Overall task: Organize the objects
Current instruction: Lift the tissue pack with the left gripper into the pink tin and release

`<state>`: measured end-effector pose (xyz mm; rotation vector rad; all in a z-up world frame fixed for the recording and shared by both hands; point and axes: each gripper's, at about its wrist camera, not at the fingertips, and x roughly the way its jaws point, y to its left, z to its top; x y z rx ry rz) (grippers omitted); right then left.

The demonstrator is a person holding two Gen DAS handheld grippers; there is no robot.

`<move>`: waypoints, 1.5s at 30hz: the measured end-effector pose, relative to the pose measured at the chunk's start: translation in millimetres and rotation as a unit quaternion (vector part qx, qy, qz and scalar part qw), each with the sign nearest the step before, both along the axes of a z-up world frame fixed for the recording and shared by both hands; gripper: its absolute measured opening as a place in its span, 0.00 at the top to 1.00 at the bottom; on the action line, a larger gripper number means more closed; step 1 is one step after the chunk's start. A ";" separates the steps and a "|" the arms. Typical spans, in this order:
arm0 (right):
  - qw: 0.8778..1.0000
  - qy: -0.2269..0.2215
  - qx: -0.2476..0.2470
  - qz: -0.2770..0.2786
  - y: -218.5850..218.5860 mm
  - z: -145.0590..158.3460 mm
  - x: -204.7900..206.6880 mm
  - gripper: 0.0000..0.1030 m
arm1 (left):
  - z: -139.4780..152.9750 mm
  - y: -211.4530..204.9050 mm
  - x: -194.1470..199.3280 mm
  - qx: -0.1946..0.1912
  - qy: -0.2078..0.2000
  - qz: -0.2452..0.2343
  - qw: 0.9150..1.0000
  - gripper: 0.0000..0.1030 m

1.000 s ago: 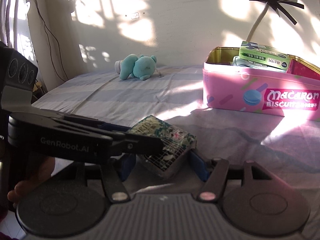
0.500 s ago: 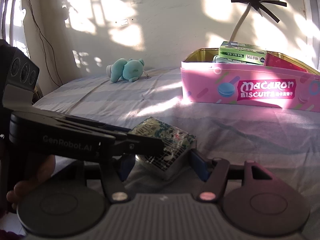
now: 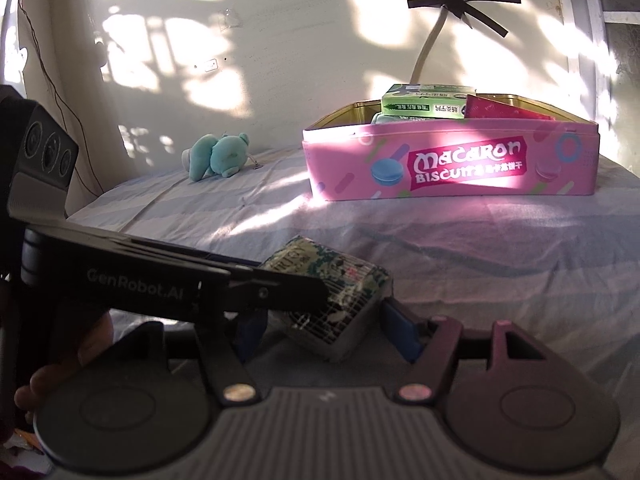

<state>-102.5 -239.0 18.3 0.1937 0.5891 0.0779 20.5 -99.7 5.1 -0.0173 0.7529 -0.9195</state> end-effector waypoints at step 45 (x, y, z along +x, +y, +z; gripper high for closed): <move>0.987 -0.149 -0.048 -0.017 -32.6 56.0 54.8 0.40 | 96.7 -63.7 34.4 0.059 -0.157 0.053 0.984 0.58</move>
